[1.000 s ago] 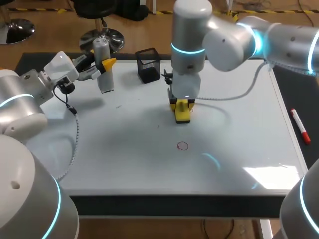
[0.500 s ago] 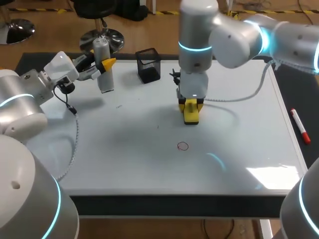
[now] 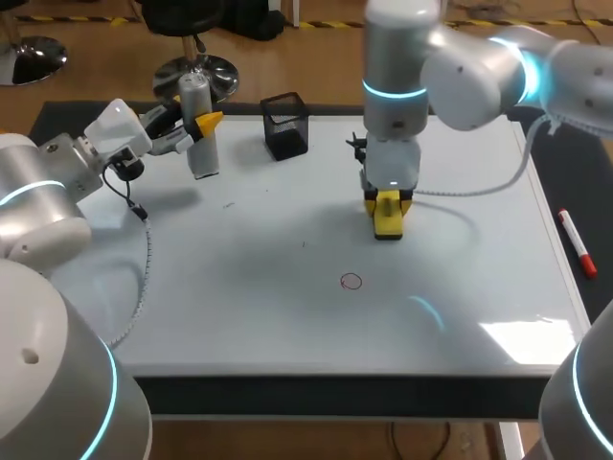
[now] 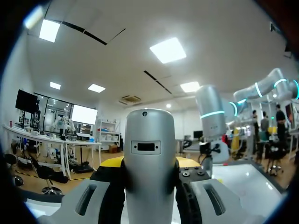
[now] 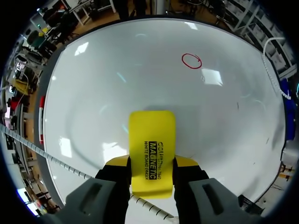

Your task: Pick up the inspection probe, press it on each red-marked spot on the whiteboard one by one, put down the probe, pick up the eraser, and wipe off all the red marks.

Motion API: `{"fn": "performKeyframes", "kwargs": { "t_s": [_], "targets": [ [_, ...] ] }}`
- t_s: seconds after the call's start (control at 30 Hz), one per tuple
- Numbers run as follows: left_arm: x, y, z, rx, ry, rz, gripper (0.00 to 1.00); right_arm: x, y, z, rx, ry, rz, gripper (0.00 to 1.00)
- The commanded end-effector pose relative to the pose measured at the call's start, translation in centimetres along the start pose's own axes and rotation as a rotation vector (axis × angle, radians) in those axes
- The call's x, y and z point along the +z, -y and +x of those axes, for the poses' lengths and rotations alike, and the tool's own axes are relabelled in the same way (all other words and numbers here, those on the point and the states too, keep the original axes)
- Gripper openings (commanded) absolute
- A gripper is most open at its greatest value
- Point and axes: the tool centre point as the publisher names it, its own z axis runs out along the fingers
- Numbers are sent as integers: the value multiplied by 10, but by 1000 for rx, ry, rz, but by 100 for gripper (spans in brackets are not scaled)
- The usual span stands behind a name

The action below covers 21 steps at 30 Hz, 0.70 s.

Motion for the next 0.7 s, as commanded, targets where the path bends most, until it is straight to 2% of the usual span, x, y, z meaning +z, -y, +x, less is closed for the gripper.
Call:
{"fn": "performKeyframes", "kwargs": {
  "t_s": [0.03,0.27,0.7],
  "targets": [
    [1,0,0,2,3,3,0,24,0,5,0,3,14,0],
    [1,0,0,2,3,3,0,11,1,5,-10,10,27,0],
    [1,0,0,2,3,3,0,-42,22,24,-18,17,73,0]
  ]
}}
